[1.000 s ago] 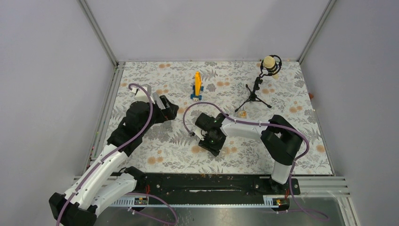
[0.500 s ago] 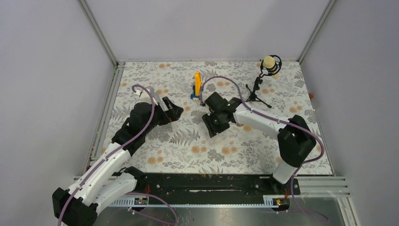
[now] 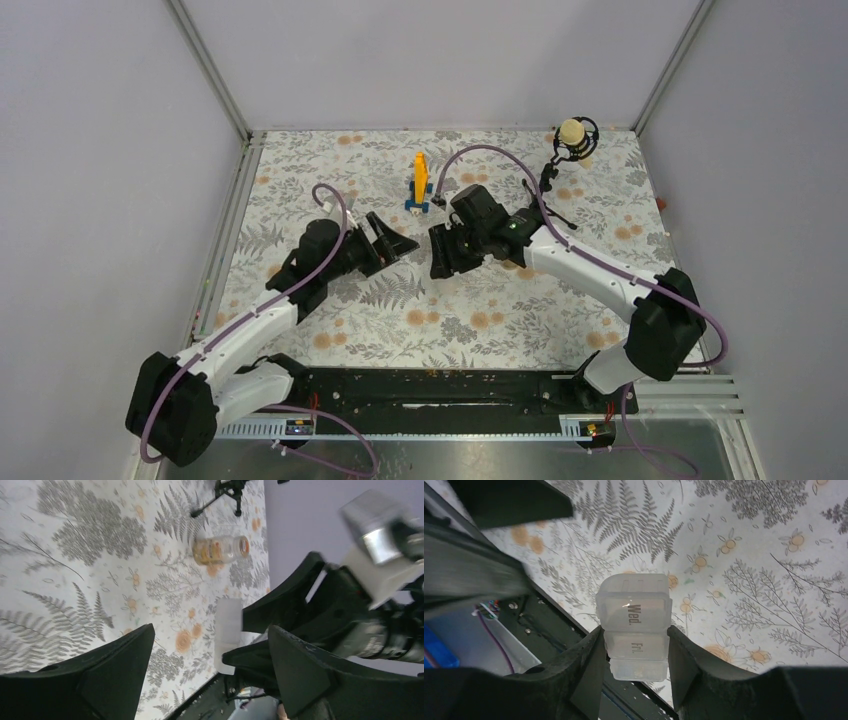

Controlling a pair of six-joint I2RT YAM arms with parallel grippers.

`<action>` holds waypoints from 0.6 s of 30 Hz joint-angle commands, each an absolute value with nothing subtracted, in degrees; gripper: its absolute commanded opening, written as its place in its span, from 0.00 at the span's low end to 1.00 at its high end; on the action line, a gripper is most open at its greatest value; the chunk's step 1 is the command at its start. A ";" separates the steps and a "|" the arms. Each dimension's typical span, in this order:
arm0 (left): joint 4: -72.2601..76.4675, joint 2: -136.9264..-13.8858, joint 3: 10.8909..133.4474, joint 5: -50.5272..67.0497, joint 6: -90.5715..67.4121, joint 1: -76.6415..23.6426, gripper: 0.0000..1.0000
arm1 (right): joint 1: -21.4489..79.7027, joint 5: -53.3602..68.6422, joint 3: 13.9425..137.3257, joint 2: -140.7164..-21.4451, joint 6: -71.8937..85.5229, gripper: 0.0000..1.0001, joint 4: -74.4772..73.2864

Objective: Sort the pills into containers

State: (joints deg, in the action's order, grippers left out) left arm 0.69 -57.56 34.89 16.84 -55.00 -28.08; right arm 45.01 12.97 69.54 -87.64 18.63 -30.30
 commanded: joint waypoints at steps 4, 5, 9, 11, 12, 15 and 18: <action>16.52 -61.02 32.98 25.82 -61.97 -28.13 0.82 | 45.35 16.74 71.03 -84.42 23.25 0.48 -24.26; 14.99 -61.19 33.58 25.66 -60.94 -28.16 0.81 | 45.27 16.92 71.24 -84.46 23.29 0.48 -24.18; 15.24 -61.79 34.25 26.33 -59.97 -28.21 0.81 | 45.32 17.95 71.92 -85.18 23.33 0.48 -24.12; 15.57 -62.55 34.05 26.62 -60.11 -28.22 0.80 | 45.30 18.32 72.25 -85.54 23.57 0.48 -23.92; 15.71 -62.79 33.94 26.79 -60.12 -28.28 0.79 | 45.28 18.52 72.43 -85.64 23.72 0.48 -23.70; 15.61 -63.85 34.06 27.42 -59.62 -28.31 0.70 | 45.31 19.13 73.13 -86.02 24.12 0.48 -23.47; 14.03 -65.14 35.44 28.43 -58.58 -28.30 0.62 | 45.35 19.99 73.79 -86.45 24.34 0.48 -23.51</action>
